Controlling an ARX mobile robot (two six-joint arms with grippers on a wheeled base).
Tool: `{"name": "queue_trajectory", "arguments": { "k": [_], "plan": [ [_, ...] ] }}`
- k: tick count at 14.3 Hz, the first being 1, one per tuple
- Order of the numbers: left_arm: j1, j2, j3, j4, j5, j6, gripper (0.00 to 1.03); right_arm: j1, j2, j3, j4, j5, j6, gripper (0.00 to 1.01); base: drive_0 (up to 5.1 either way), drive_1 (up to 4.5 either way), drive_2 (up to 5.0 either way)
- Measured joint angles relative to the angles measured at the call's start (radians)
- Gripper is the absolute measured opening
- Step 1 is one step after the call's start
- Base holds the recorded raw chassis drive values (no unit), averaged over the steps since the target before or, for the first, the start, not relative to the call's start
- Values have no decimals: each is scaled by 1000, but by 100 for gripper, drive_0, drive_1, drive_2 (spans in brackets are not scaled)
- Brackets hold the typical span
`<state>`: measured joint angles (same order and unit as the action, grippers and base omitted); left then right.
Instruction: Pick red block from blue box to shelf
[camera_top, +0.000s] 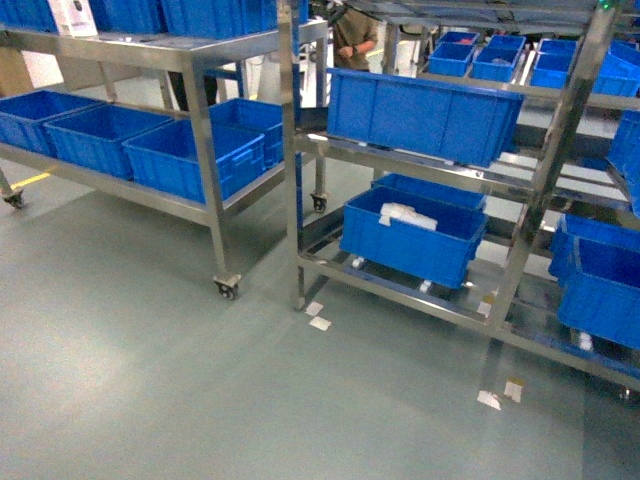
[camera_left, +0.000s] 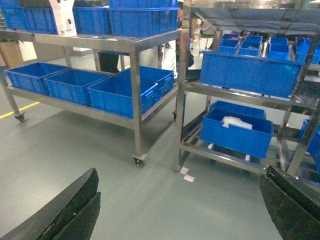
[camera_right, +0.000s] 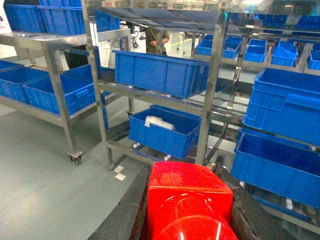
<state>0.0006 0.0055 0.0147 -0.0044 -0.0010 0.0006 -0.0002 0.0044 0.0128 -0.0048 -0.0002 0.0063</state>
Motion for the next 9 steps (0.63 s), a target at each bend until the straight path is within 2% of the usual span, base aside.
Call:
{"name": "queue_trajectory", "arguments": {
  "k": [9],
  "plan": [
    [0, 0, 0, 0, 0, 0, 98, 0, 0, 0, 0, 0, 0, 28, -135, -135, -135]
  ]
}}
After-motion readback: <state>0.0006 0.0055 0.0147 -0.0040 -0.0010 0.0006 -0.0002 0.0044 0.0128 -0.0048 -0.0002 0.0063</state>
